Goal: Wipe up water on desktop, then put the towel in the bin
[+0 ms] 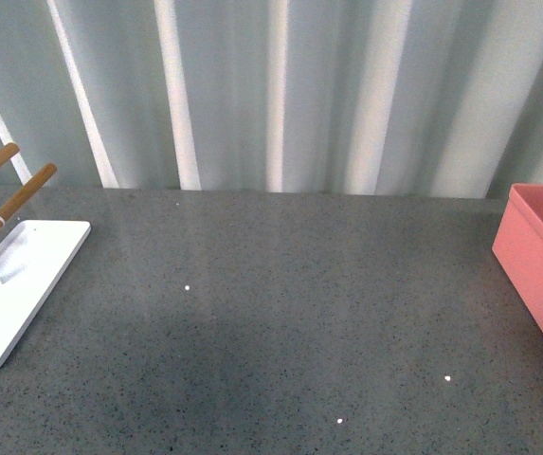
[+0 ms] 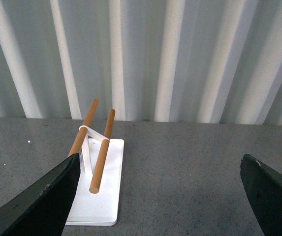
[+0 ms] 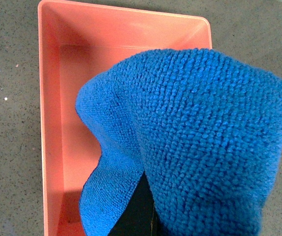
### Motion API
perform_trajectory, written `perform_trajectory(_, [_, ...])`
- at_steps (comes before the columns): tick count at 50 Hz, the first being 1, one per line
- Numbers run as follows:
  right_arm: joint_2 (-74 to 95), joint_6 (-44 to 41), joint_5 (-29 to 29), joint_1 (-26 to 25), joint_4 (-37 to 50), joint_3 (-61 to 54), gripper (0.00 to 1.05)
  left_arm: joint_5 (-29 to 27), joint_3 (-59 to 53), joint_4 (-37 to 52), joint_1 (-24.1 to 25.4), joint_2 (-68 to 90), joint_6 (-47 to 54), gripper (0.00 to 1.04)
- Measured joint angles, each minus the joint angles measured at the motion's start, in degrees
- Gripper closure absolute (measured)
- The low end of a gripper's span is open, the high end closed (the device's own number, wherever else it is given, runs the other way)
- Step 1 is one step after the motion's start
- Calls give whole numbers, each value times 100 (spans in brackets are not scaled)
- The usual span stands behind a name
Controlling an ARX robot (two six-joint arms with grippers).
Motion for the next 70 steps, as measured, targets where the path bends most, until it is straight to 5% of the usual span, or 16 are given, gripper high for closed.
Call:
perform_trajectory(6, [160,87,26,-33,92,-42,96,0,0,0,0,0,0,7])
perform_trajectory(34, [229,155,28,-33,107,-66,5,0,0,0,0,0,0,7])
perform_trajectory(40, [229,166,-2,-35,136,-76,7,0,0,0,0,0,0,7])
perform_trajectory(47, [-284,1023,-1851,-96,3738,-1825,26,-22,0,0,0,0,0,7])
perform_trajectory(53, [-660,1314,-2026,74,6581,-3198,44,0,0,0,0,-2,0,7])
perform_trajectory(56, [-901,1384,-1974,164,7340,-3600,53,2,0,0,0,-2,2,7])
perform_trajectory(70, [-1950,1473,-1611,542,7967,-5012,100,0,0,0,0,-2,2,7])
